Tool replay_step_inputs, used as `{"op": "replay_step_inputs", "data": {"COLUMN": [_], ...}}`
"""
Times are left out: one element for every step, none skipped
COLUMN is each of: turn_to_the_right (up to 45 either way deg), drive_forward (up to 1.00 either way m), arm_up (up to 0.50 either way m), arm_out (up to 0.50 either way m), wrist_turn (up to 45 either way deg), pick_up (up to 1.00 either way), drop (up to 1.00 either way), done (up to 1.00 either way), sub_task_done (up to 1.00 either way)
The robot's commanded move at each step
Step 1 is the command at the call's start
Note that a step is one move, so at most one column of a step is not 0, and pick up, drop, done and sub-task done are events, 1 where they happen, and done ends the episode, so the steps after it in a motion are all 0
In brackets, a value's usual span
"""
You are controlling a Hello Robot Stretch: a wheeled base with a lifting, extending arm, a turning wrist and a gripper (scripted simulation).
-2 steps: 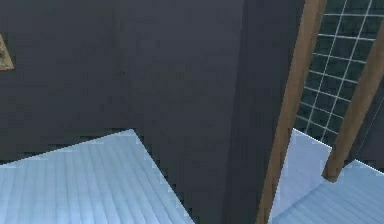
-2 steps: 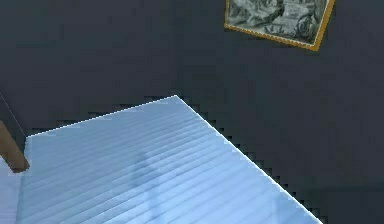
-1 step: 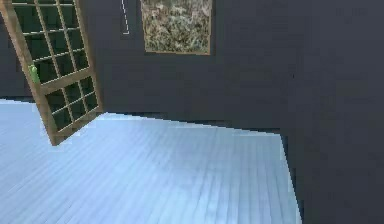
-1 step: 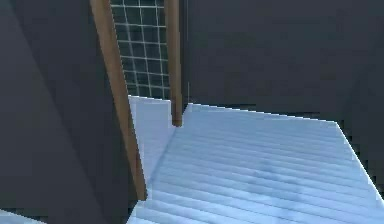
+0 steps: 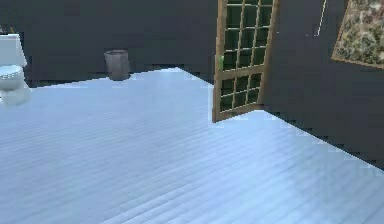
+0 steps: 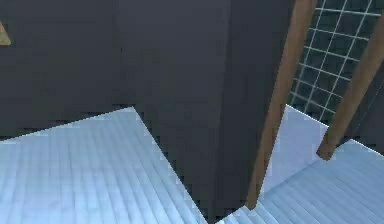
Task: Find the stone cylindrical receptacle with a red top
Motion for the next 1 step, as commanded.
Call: {"op": "replay_step_inputs", "data": {"turn_to_the_right": [-24.0], "drive_forward": [0.00], "arm_up": [0.00], "arm_out": [0.00], "wrist_turn": [0.0], "pick_up": [0.00], "drop": [0.00], "done": [0.00], "sub_task_done": [0.00]}}
